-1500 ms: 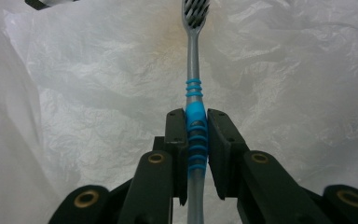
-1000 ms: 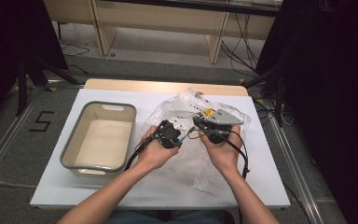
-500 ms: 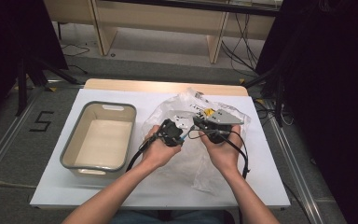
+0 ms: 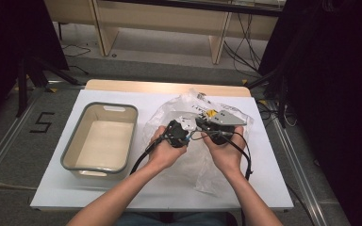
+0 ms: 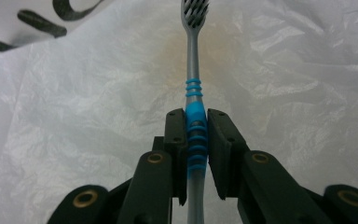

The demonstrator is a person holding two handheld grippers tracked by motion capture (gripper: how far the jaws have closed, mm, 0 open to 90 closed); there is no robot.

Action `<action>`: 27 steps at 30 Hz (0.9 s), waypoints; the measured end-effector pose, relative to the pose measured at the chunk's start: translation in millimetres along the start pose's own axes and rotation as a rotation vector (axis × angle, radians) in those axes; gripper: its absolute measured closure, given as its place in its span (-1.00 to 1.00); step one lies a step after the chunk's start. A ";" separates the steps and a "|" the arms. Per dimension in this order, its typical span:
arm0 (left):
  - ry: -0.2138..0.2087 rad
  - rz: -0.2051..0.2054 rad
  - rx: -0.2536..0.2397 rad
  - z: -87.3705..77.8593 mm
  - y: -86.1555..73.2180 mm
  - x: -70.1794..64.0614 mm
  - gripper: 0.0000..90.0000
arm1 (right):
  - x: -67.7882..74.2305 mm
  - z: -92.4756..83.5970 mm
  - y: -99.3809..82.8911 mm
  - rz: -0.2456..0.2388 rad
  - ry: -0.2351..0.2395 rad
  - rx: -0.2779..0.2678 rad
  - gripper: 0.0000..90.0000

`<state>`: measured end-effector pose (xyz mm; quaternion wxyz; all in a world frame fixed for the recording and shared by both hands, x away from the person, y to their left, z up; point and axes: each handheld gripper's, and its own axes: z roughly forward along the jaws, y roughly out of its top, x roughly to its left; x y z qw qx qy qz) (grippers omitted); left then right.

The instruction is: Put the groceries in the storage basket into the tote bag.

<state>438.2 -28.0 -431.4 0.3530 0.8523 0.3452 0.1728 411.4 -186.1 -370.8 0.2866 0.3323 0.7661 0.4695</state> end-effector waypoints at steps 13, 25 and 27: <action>-0.022 0.083 -0.082 -5.2 -1.1 -9.6 0.44 | -0.4 0.4 -0.7 0.001 -0.001 0.002 1.00; -0.078 0.066 -0.153 -65.0 -12.2 -17.7 0.26 | 0.2 -1.2 -4.0 -0.001 0.009 0.019 1.00; -0.076 0.064 -0.171 -77.6 -14.3 -17.3 0.28 | 0.9 -2.1 -4.7 -0.003 0.017 0.031 1.00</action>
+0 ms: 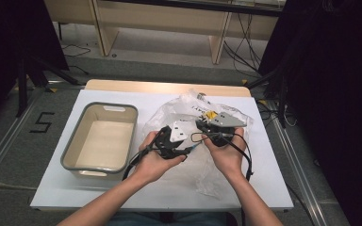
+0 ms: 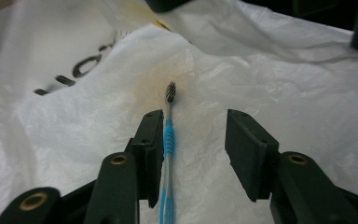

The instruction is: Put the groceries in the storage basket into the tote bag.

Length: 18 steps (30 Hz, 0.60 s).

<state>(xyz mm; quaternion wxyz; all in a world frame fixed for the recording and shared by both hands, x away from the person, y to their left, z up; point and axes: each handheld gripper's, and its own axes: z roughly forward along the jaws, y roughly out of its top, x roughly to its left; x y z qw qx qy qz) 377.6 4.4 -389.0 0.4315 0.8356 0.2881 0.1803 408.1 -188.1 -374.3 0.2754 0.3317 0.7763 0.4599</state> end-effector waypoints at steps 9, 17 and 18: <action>0.074 -0.061 -0.011 -33.5 -13.5 21.6 0.46 | 3.9 -0.6 -18.4 -0.022 0.061 0.087 0.99; 0.120 -0.112 -0.003 -31.3 -17.5 43.4 0.56 | 12.3 13.9 -45.0 -0.059 0.184 0.230 0.96; 0.128 -0.113 0.007 -28.3 -18.5 45.5 0.56 | 13.5 16.2 -47.6 -0.060 0.199 0.247 0.95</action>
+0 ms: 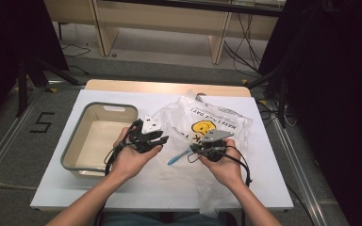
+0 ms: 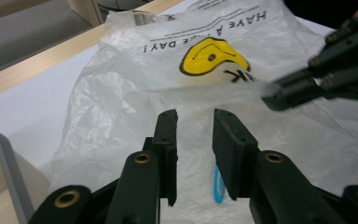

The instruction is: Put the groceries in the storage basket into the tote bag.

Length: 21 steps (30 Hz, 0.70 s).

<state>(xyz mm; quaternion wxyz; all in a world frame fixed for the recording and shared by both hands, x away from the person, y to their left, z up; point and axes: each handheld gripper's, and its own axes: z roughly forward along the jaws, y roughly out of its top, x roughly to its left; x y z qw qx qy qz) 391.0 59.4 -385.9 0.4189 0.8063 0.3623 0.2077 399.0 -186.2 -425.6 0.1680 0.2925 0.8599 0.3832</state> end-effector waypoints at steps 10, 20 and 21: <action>0.047 0.004 0.096 32.1 -5.2 7.9 0.53 | 5.1 18.9 -18.1 -0.010 0.117 0.139 0.73; 0.032 -0.022 0.241 51.4 -24.9 12.5 0.52 | -8.3 -12.9 -17.5 0.071 0.110 0.010 0.19; 0.031 -0.020 0.248 51.9 -26.4 12.5 0.51 | -11.4 -17.8 -17.8 0.080 0.098 -0.010 0.16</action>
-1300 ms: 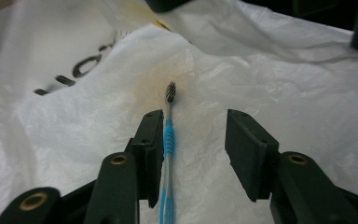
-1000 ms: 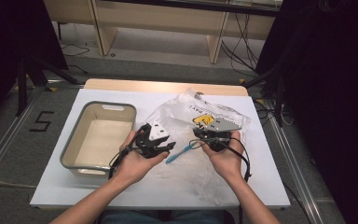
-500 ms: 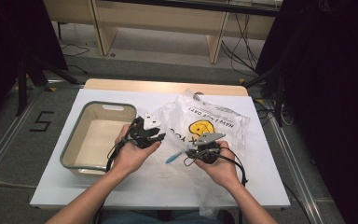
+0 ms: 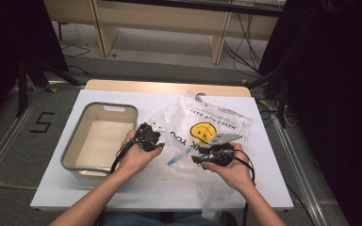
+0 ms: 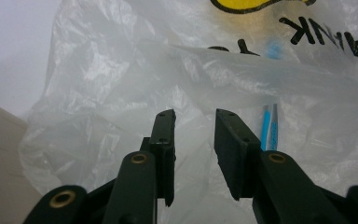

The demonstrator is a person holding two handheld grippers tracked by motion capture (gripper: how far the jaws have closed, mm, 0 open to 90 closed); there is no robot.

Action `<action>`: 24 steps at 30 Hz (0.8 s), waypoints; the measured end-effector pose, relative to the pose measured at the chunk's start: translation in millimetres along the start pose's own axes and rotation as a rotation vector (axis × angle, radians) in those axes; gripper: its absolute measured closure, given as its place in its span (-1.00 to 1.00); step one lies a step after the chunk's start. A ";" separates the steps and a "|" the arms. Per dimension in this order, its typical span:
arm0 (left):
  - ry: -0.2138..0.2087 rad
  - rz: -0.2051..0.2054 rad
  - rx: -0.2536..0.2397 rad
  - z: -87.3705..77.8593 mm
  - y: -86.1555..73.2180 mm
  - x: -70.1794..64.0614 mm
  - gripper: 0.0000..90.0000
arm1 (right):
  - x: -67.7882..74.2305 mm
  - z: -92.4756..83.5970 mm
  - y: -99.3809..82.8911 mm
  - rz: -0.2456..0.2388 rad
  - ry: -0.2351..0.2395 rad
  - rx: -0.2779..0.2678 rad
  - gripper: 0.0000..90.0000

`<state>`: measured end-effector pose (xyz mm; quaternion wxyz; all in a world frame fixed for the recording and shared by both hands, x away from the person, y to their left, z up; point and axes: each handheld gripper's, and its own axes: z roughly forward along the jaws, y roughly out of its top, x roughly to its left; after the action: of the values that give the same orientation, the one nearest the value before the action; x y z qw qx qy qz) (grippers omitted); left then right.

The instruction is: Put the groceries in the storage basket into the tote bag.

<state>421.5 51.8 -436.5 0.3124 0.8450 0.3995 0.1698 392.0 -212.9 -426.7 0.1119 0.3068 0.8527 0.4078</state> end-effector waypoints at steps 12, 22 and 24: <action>-0.042 -0.010 -0.080 -14.2 -3.0 -1.3 0.26 | -34.3 -41.7 -12.7 0.133 -0.203 -0.122 0.05; -0.151 -0.035 -0.121 -23.5 -11.0 -10.8 -0.21 | -43.5 -54.6 -28.1 0.172 -0.293 -0.076 0.01; -0.154 -0.023 -0.116 -24.1 -12.7 -13.7 -0.25 | -44.7 -56.8 -31.4 0.178 -0.307 -0.067 0.01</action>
<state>392.8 56.8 -427.4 0.3926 0.8312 0.3736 0.1236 388.6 -291.0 -416.9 0.2143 0.4357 0.7812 0.3925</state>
